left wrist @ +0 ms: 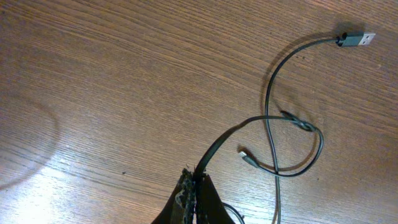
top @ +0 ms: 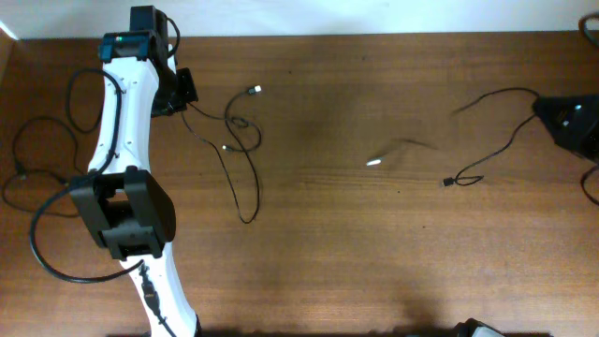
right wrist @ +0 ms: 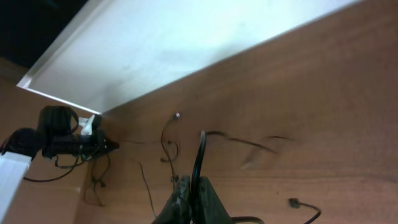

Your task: Untangle cables

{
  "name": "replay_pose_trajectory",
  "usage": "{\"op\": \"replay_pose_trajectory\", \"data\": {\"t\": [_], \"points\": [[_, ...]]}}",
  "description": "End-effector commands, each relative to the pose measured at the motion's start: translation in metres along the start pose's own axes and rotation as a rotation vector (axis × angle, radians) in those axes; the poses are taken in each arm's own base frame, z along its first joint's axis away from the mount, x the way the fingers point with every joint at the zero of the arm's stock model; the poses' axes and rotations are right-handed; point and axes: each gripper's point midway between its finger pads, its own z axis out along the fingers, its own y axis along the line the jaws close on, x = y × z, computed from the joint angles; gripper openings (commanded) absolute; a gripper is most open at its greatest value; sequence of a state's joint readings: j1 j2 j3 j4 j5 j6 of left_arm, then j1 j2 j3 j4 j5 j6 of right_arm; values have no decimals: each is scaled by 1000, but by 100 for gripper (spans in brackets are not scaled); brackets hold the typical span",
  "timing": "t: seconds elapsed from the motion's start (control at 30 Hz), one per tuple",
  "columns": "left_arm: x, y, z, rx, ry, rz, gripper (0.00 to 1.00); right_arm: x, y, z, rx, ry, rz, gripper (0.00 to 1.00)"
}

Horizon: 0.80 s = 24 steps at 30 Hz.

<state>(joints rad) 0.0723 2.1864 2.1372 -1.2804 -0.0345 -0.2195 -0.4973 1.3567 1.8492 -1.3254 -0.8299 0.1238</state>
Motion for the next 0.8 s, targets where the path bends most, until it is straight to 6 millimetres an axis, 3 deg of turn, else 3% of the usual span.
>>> {"op": "replay_pose_trajectory", "data": {"t": [0.0, 0.1, 0.17, 0.27, 0.3, 0.4, 0.47, 0.63, 0.7, 0.77], "points": [[-2, 3, 3, -14, -3, 14, 0, 12, -6, 20, -71, 109, -5, 4], [0, -8, 3, 48, 8, 15, 0, 31, 5, 51, -137, 245, -46, 4], [-1, -24, 1, 143, 8, 64, 0, 47, 24, 75, -195, 333, -86, 4], [-3, -43, -3, 253, -3, 106, 0, 73, 61, 109, -287, 441, -163, 4], [-5, -45, -3, 261, -9, 107, 0, 80, 83, 122, -330, 454, -190, 4], [-4, -45, -3, 261, -9, 107, 0, 77, 145, 132, -446, 394, -260, 4], [-4, -45, -3, 260, -8, 107, 0, 74, 161, 138, -406, 348, -296, 4], [-5, -47, -5, 273, -15, 130, 0, 106, 118, 183, -83, 427, -286, 4], [-6, -60, -21, 355, -43, 201, 0, 122, 100, 201, -6, 499, -273, 7], [-10, -62, -60, 381, -122, 219, 0, 142, 77, 223, 55, 600, -234, 60]]}}
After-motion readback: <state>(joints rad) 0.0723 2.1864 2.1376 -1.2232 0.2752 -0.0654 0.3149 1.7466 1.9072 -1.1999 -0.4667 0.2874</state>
